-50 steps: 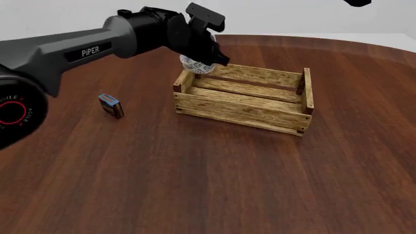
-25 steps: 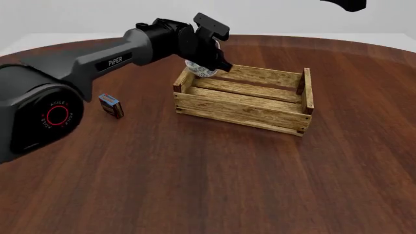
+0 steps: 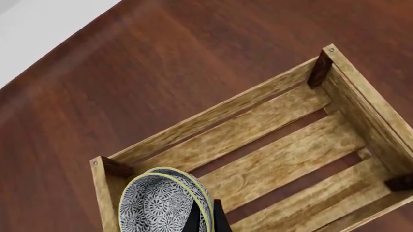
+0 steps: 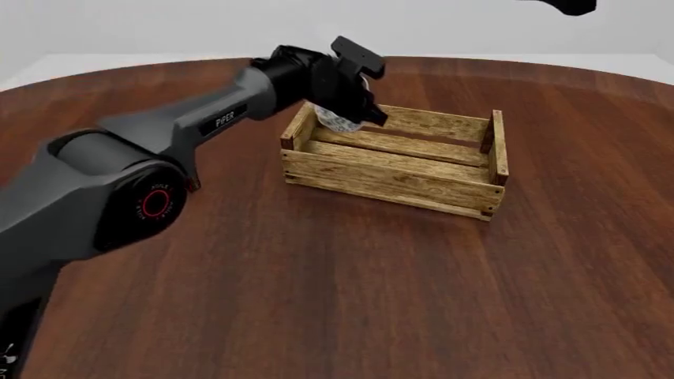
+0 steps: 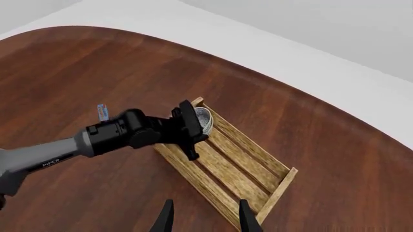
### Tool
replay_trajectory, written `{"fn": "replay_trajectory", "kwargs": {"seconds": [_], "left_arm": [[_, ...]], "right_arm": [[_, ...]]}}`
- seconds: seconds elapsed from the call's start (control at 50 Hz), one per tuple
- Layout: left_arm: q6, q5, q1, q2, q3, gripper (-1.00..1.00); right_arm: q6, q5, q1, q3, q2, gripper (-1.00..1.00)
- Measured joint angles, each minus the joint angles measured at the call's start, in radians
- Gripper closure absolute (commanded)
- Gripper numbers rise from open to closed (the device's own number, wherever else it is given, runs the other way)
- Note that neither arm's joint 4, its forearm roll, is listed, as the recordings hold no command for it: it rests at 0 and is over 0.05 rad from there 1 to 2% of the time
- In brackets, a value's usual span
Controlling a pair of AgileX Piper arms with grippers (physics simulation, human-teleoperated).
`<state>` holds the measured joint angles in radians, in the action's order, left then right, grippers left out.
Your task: Stack the right bowl on the left bowl and place them in the tray.
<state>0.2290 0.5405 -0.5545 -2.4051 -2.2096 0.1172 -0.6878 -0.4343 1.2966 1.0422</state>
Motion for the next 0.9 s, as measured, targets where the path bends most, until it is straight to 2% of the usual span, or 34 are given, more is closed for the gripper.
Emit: {"fn": "replay_trajectory", "kwargs": {"seconds": [0.9], "left_arm": [[-0.011,0.098,-0.025,-0.214,-0.266,1.0]], "right_arm": [[0.0,-0.006,0.014,0.005,0.005,-1.0]]}}
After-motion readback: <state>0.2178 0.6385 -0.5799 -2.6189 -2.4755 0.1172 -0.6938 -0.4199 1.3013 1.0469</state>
